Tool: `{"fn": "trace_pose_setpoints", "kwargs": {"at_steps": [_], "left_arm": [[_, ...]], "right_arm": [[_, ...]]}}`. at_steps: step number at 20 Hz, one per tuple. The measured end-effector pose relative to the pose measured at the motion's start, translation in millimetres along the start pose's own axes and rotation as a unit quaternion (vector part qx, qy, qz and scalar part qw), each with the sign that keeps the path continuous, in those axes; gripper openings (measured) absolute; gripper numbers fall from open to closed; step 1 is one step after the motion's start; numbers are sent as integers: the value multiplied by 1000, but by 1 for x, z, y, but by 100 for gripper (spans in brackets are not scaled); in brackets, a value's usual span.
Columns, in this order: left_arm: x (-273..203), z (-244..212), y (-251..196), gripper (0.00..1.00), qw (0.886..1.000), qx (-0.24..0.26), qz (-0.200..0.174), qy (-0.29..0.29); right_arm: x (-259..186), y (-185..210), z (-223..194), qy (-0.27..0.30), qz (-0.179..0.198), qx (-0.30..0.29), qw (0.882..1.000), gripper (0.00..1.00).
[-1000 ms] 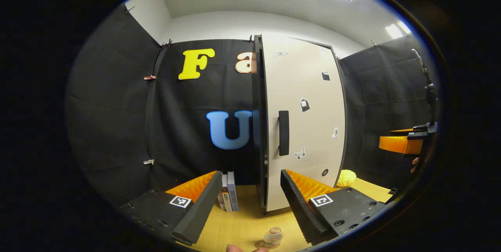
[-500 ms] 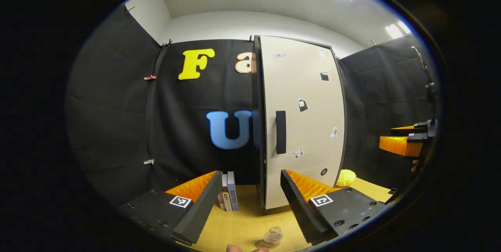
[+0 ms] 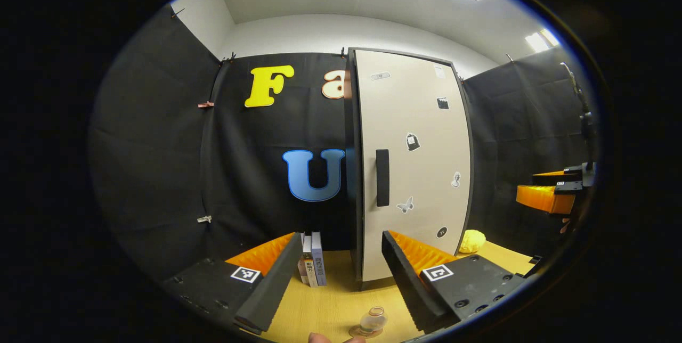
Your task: Open the cabinet door with the right hand, grasp the bottle in the cabinet with the left hand and place it on the coaster, then close the cabinet door with the right hand.
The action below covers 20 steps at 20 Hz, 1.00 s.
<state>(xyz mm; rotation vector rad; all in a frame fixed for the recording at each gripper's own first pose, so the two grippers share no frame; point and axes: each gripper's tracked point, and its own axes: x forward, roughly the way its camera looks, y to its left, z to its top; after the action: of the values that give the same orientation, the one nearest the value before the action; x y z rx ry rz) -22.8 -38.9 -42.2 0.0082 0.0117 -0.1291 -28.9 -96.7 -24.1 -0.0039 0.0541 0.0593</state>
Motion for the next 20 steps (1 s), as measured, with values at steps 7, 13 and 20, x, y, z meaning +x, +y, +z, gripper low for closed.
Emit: {"fn": "trace_pose_setpoints", "kwargs": {"at_steps": [7,13,20], "left_arm": [[7,-2,4,95,1000,6,3,-2],[16,8,-11,95,1000,3,6,-20],[23,13,-52,95,1000,16,5,-27]], "right_arm": [[0,-2,-4,4,-2,8,1000,98],[10,-18,-4,-2,2,13,1000,98],[27,-40,-10,-2,29,20,999,98]]}}
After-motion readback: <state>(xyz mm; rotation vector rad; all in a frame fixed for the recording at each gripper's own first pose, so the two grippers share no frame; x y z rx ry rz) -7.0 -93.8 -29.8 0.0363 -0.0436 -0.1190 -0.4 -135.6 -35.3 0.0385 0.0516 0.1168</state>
